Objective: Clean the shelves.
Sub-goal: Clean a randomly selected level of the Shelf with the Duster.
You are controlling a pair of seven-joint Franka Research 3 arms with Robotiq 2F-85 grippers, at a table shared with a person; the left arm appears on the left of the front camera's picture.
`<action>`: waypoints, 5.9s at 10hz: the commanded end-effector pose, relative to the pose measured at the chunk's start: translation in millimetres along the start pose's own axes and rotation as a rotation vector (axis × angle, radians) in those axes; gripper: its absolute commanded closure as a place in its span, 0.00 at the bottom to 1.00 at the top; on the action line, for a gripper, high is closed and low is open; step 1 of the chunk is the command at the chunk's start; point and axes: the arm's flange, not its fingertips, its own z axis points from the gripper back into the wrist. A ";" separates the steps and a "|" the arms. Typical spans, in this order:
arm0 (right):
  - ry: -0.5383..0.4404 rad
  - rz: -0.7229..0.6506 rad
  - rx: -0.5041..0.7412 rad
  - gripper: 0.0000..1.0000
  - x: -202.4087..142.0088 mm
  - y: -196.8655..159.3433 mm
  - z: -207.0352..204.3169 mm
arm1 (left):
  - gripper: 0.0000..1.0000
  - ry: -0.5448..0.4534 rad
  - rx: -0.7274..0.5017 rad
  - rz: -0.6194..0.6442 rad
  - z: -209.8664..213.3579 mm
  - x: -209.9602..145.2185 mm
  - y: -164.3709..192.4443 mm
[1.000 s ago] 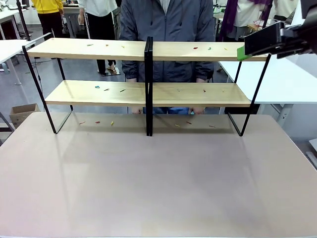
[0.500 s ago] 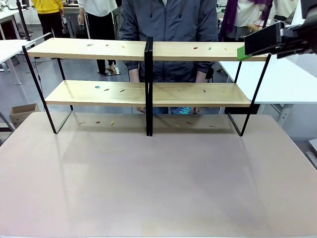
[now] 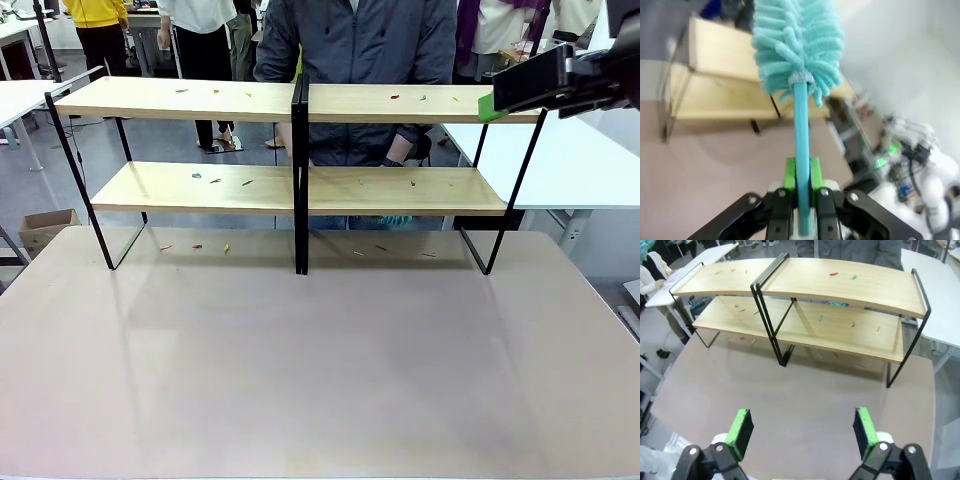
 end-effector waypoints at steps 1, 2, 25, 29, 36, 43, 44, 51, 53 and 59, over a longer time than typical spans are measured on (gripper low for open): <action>0.003 -0.005 0.000 0.00 -0.4 0.0 -0.4 | 0.87 0.321 -0.057 -0.262 -61.1 -60.3 -50.5; 0.003 -0.005 0.000 0.00 -0.4 0.0 -0.4 | 0.87 0.477 -0.039 -0.336 -94.9 -94.5 -65.1; 0.003 -0.005 0.000 0.00 -0.4 0.0 -0.4 | 0.87 0.665 0.505 -0.361 -380.1 -329.1 -180.6; 0.003 -0.005 0.000 0.00 -0.4 0.0 -0.4 | 0.87 0.526 0.667 -0.268 -422.8 -338.5 -179.7; 0.003 -0.005 0.000 0.00 -0.4 0.0 -0.4 | 0.87 0.518 0.699 -0.178 -435.1 -330.1 -159.6; 0.003 -0.005 0.000 0.00 -0.4 0.0 -0.4 | 0.87 0.413 0.710 -0.092 -516.7 -287.3 -138.7; 0.003 -0.005 0.000 0.00 -0.4 0.0 -0.4 | 0.87 0.409 0.721 -0.072 -523.4 -284.5 -134.9; 0.003 -0.005 0.000 0.00 -0.4 0.0 -0.4 | 0.87 0.387 0.722 -0.018 -584.1 -264.6 -102.4; 0.003 -0.005 0.000 0.00 -0.4 0.0 -0.4 | 0.87 0.450 0.706 -0.036 -602.9 -260.9 -89.9; 0.003 -0.005 0.000 0.00 -0.4 0.0 -0.4 | 0.87 0.603 0.583 -0.071 -625.4 -272.7 -87.7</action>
